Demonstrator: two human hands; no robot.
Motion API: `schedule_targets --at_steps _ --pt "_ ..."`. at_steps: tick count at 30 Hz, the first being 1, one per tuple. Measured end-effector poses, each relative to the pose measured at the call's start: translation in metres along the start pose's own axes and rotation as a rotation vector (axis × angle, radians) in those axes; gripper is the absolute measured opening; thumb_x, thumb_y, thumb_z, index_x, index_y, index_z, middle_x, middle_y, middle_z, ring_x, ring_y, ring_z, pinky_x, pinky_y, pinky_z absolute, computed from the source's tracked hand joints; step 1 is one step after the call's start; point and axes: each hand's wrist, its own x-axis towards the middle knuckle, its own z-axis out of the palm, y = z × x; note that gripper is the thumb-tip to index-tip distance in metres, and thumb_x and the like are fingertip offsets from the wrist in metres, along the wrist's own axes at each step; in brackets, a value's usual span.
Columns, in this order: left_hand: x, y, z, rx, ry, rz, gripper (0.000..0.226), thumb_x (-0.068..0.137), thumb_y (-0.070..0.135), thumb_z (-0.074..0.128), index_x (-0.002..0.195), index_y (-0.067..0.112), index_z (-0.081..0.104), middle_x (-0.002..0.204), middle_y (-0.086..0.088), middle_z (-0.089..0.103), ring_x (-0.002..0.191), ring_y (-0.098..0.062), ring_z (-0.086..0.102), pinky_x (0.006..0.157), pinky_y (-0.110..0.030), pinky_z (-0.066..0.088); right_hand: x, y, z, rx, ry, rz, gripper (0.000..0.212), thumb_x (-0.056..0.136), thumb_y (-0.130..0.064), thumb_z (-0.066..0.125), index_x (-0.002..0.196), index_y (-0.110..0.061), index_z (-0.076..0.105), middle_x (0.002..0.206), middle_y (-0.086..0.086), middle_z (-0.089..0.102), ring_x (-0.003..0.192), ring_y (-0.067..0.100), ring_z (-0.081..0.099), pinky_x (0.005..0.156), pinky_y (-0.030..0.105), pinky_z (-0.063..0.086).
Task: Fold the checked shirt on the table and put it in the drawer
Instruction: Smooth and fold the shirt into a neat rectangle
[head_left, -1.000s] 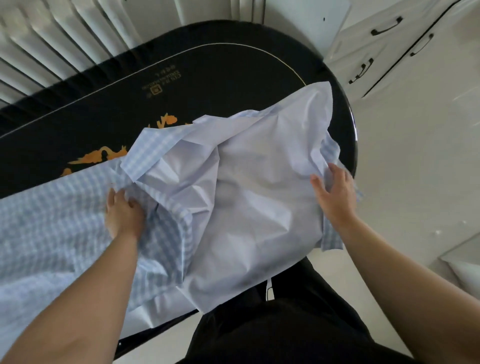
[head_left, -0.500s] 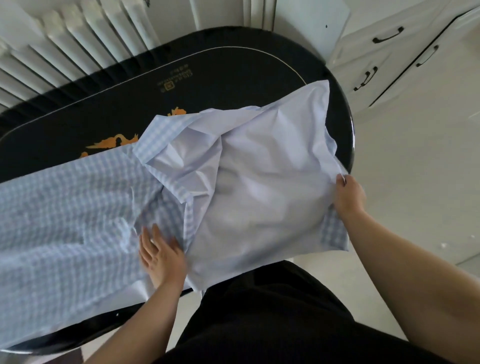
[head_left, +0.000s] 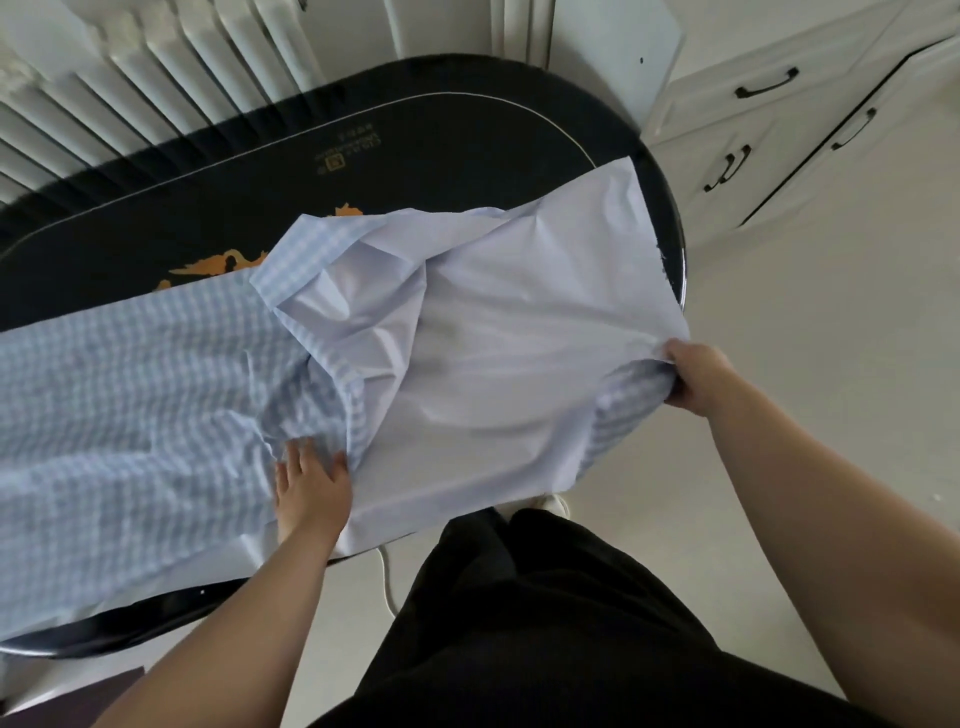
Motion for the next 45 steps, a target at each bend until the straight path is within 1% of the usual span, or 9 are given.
schedule_targets --at_steps 4,7,11,13,17,28,35,41,45 --pt "-0.034 0.056 0.006 -0.148 0.279 0.355 0.064 0.096 0.039 0.044 0.148 0.008 0.023 0.156 -0.016 0.019 0.142 -0.035 0.019 0.115 -0.05 0.018 -0.03 -0.04 0.022 0.085 -0.22 -0.079 0.027 0.093 -0.003 0.042 0.117 -0.004 0.055 0.086 0.01 0.064 0.067 0.024 0.066 0.048 0.031 0.057" --pt "-0.072 0.116 0.025 -0.112 0.04 0.726 0.099 0.08 0.076 0.033 0.15 0.009 0.014 0.157 -0.009 0.017 0.145 -0.024 0.012 0.119 -0.042 0.009 -0.057 -0.065 0.052 0.38 -0.498 -0.107 0.031 0.098 -0.007 0.04 0.125 -0.001 0.053 0.102 0.014 0.07 0.084 0.023 0.073 0.07 0.034 0.06" --pt "-0.082 0.177 0.024 -0.318 0.049 0.428 0.066 0.08 0.058 0.059 0.13 0.017 0.048 0.132 -0.002 0.053 0.122 -0.021 0.048 0.104 -0.041 0.038 -0.075 -0.081 0.071 0.347 -0.774 -0.2 0.04 0.101 -0.04 0.038 0.131 -0.015 0.045 0.134 0.001 0.058 0.12 0.02 0.059 0.098 0.042 0.051" --pt "-0.061 0.184 0.012 -0.497 0.118 0.249 0.014 0.087 0.037 0.06 0.085 0.024 0.056 0.085 0.003 0.061 0.08 -0.02 0.058 0.077 -0.037 0.047 -0.066 -0.076 0.066 0.013 -0.598 -0.387 0.038 0.097 -0.045 0.046 0.126 -0.02 0.05 0.118 -0.007 0.06 0.107 0.014 0.064 0.086 0.033 0.054" --pt "-0.013 0.181 -0.022 -0.698 0.153 0.112 0.031 0.088 0.029 0.055 0.063 0.017 0.041 0.058 0.004 0.041 0.056 -0.017 0.041 0.059 -0.035 0.038 -0.007 -0.028 0.027 -0.399 0.092 -0.547 0.018 0.091 -0.017 0.048 0.1 -0.008 0.061 0.086 -0.001 0.052 0.079 0.017 0.047 0.063 0.027 0.038" --pt "0.02 0.182 -0.03 -0.527 -0.09 0.054 0.036 0.1 0.029 0.038 0.122 0.007 0.056 0.101 -0.002 0.054 0.095 -0.023 0.053 0.081 -0.027 0.036 0.02 0.036 -0.001 -0.828 0.165 -0.33 0.053 0.089 -0.047 0.053 0.136 -0.025 0.042 0.141 0.008 0.041 0.131 0.03 0.038 0.106 0.043 0.034" --pt "0.045 0.173 -0.047 -0.713 -0.14 0.022 0.025 0.097 0.033 0.046 0.108 0.015 0.06 0.104 -0.004 0.065 0.099 -0.022 0.062 0.092 -0.033 0.048 0.026 0.045 -0.006 -0.771 0.194 -0.338 0.053 0.086 -0.048 0.059 0.129 -0.019 0.045 0.14 0.008 0.04 0.131 0.029 0.036 0.106 0.042 0.032" --pt "0.05 0.171 -0.073 -0.766 -0.368 0.092 0.022 0.096 0.026 0.055 0.109 0.01 0.063 0.099 -0.002 0.068 0.097 -0.019 0.065 0.093 -0.034 0.049 0.024 0.044 -0.007 -0.765 0.215 -0.347 0.055 0.086 -0.048 0.058 0.13 -0.015 0.047 0.134 0.01 0.051 0.124 0.033 0.045 0.099 0.042 0.037" --pt "0.046 0.174 -0.071 -0.738 -0.317 0.148 0.02 0.095 0.028 0.057 0.103 0.012 0.066 0.097 -0.003 0.069 0.099 -0.022 0.065 0.094 -0.036 0.051 0.013 0.032 -0.008 -0.544 0.122 -0.439 0.025 0.089 -0.036 0.056 0.087 -0.012 0.052 0.082 0.006 0.056 0.073 0.025 0.052 0.058 0.031 0.037"
